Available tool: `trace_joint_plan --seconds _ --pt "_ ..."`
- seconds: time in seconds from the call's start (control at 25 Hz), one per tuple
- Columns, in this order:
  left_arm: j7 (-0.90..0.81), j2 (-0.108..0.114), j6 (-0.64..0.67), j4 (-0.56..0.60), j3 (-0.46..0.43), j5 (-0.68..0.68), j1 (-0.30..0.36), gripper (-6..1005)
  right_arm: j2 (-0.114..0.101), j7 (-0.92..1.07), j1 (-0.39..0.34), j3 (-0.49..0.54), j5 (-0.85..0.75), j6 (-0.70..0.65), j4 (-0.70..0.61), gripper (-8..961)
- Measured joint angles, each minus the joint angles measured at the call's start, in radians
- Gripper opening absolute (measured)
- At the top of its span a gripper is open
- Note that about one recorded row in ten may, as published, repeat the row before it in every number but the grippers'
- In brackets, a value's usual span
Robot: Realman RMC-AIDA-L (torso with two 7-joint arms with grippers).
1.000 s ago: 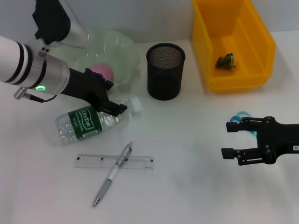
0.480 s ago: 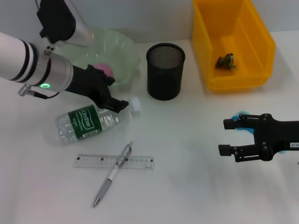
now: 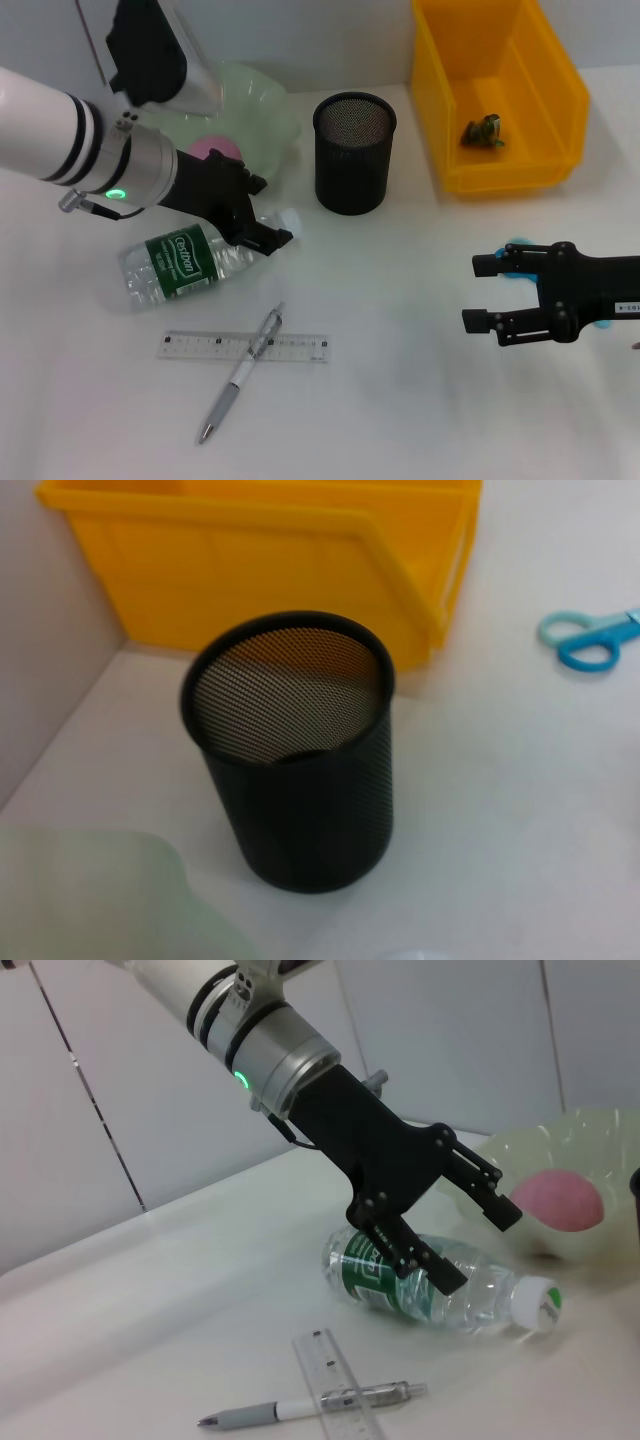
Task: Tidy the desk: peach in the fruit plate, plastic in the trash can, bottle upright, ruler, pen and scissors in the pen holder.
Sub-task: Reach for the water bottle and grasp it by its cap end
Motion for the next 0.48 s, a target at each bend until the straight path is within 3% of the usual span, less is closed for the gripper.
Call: trace_joint_plan --seconds 0.48 --pt "0.015 0.000 -0.043 -0.064 0.026 0.000 -0.010 818 0.015 0.000 0.036 0.000 -0.040 -0.003 0.001 843"
